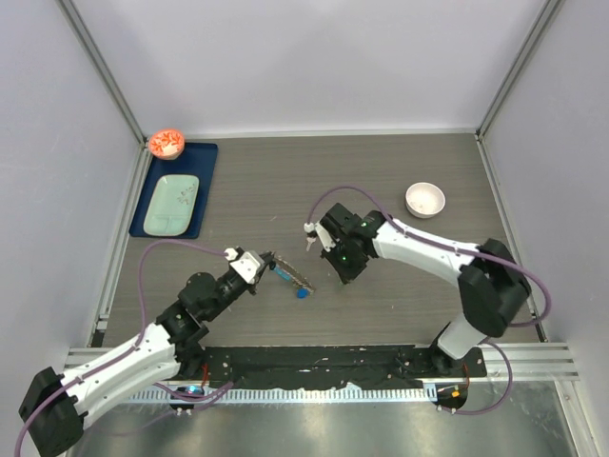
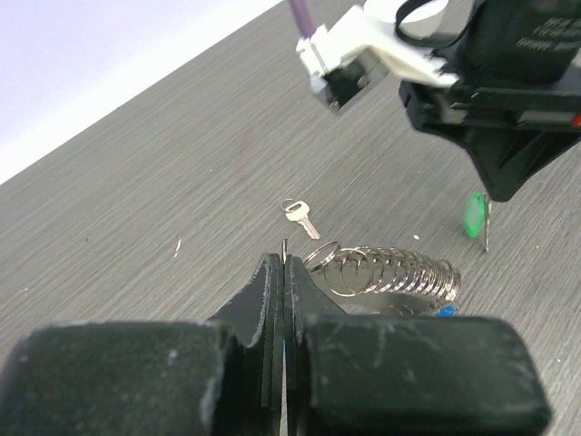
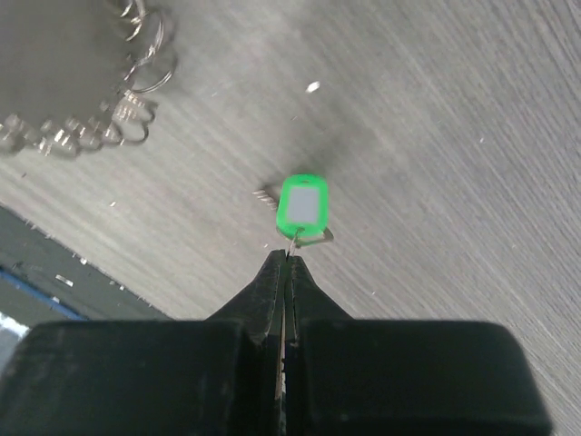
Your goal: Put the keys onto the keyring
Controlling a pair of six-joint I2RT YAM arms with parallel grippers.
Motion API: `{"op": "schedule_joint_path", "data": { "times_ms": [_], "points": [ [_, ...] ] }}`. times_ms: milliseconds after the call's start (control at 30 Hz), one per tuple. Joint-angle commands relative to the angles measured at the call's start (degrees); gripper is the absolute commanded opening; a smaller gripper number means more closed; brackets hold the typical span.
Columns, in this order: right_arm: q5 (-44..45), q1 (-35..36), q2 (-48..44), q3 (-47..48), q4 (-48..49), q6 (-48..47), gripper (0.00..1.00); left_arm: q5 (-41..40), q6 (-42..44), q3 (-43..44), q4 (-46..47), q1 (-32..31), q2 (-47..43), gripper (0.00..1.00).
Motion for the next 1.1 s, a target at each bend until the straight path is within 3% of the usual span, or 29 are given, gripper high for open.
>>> {"op": "schedule_joint_path", "data": {
  "times_ms": [0, 233, 633, 933, 1067],
  "points": [
    [-1.4, -2.5, 7.5, 6.4, -2.2, -1.6, 0.01, -3.4, 0.4, 0.3, 1.6, 0.1, -1.7, 0.0],
    [0.6, -6.1, 17.1, 12.8, -2.1, -6.1, 0.01, -4.8, 0.0, -0.7, 1.0, -0.5, -5.2, 0.0],
    [2.2, -7.2, 22.1, 17.0, -0.7, -8.9, 0.02, -6.4, 0.1, -1.1, 0.4, -1.1, -7.1, 0.0],
    [4.6, -7.1, 20.1, 15.7, 2.1, -7.6, 0.21, -6.0, 0.2, -1.1, 0.5, -1.1, -6.8, 0.0],
    [4.6, -7.0, 15.6, 14.5, 4.5, -6.4, 0.35, -5.8, 0.2, -1.1, 0.5, -1.1, -6.5, 0.0]
  ]
}}
